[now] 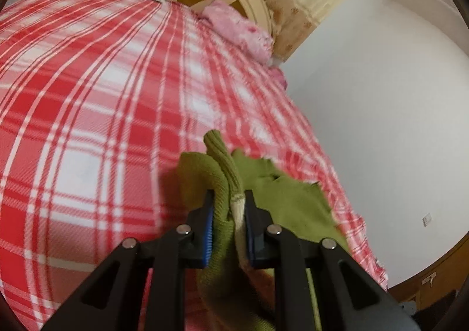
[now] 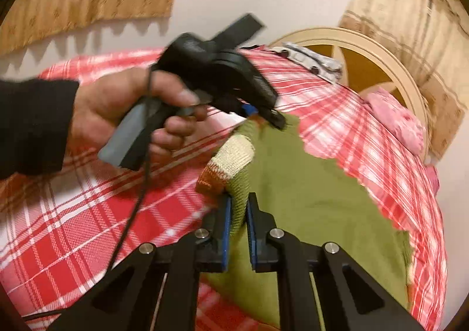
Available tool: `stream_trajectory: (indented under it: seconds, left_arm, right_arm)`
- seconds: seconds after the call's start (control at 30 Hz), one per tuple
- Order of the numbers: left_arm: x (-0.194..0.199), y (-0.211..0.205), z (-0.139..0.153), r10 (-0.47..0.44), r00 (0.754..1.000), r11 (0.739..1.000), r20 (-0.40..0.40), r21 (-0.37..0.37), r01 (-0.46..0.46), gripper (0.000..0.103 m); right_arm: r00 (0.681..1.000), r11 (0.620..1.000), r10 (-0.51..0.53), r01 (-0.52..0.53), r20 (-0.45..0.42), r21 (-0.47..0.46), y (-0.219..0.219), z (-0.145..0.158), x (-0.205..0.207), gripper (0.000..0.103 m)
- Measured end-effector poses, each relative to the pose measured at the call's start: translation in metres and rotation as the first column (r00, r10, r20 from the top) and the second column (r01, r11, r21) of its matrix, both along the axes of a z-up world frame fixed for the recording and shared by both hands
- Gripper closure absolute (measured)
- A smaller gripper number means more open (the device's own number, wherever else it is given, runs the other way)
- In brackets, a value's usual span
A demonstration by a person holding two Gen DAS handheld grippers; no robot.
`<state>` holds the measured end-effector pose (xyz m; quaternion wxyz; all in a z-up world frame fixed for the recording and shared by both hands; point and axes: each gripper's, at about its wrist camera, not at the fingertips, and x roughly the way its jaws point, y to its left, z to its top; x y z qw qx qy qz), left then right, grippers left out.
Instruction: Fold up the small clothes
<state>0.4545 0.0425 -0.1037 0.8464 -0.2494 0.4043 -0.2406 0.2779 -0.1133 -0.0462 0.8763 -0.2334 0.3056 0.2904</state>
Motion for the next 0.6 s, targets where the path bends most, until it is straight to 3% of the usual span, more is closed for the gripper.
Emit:
stream_trajectory:
  seconds: [0.07, 0.27, 0.37, 0.53, 0.6]
  left_arm:
    - [0.003, -0.008, 0.008, 0.002, 1.000, 1.000, 0.012, -0.030, -0.002, 0.085]
    - [0.014, -0.048, 0.022, -0.025, 0.999, 1.000, 0.032, -0.015, 0.026, 0.086]
    - [0.017, -0.066, 0.024, -0.034, 0.999, 0.999, 0.029, 0.004, 0.034, 0.086]
    - [0.019, -0.075, 0.028, -0.042, 0.999, 0.999, 0.024, 0.029, 0.041, 0.087]
    - [0.021, -0.076, 0.029, -0.044, 0.999, 0.998, 0.017, 0.039, 0.043, 0.087]
  right_arm:
    - [0.999, 0.999, -0.038, 0.037, 0.006, 0.027, -0.018, 0.010, 0.004, 0.098]
    - [0.989, 0.984, -0.147, 0.145, 0.012, 0.106, -0.078, 0.032, 0.014, 0.103]
    - [0.981, 0.967, -0.188, 0.192, -0.039, 0.165, -0.105, 0.034, 0.022, 0.103]
    - [0.974, 0.957, -0.192, 0.212, -0.117, 0.198, -0.122, 0.020, 0.025, 0.103]
    - [0.978, 0.965, -0.133, 0.165, -0.160, 0.205, -0.117, 0.013, 0.020, 0.102]
